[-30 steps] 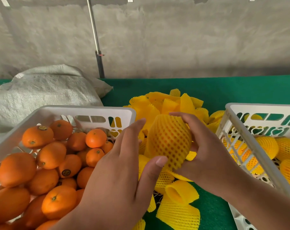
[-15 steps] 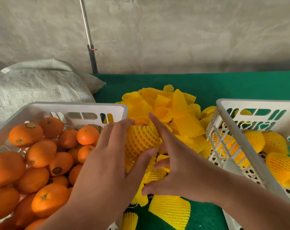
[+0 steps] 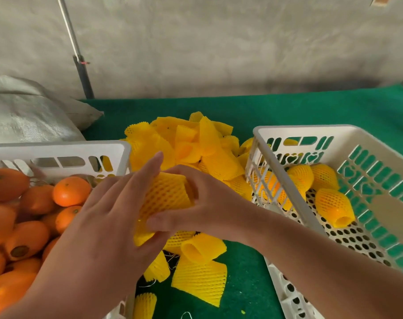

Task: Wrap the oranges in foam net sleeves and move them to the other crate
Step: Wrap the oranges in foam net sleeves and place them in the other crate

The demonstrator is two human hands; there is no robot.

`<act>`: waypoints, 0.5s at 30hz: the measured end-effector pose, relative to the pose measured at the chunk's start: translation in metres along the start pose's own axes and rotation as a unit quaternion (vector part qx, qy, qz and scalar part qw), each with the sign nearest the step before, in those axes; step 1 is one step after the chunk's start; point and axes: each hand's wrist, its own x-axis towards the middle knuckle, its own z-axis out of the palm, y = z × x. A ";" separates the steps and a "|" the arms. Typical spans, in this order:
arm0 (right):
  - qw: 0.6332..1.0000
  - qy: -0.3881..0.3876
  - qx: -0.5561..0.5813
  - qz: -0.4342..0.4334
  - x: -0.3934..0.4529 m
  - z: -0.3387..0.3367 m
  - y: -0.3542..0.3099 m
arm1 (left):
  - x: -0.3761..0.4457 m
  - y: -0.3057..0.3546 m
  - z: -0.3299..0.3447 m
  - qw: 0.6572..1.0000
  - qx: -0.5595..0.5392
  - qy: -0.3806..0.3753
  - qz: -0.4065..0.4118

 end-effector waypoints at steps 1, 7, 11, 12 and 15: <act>1.000 0.000 -0.014 0.002 0.001 -0.002 0.001 | 0.000 -0.001 0.002 1.000 0.000 -0.003 0.005; 0.995 0.020 -0.101 0.008 0.002 -0.008 0.004 | -0.001 -0.010 0.009 1.000 0.005 -0.019 0.010; 0.989 0.115 -0.089 0.007 0.001 -0.024 0.001 | 0.001 -0.019 0.014 1.000 0.017 -0.010 -0.001; 0.985 0.164 -0.062 0.001 0.002 -0.035 -0.001 | 0.001 -0.022 0.015 1.000 0.023 -0.007 0.000; 0.939 0.336 0.071 -0.015 -0.002 -0.082 -0.010 | 0.000 -0.033 0.019 0.999 0.031 -0.030 0.015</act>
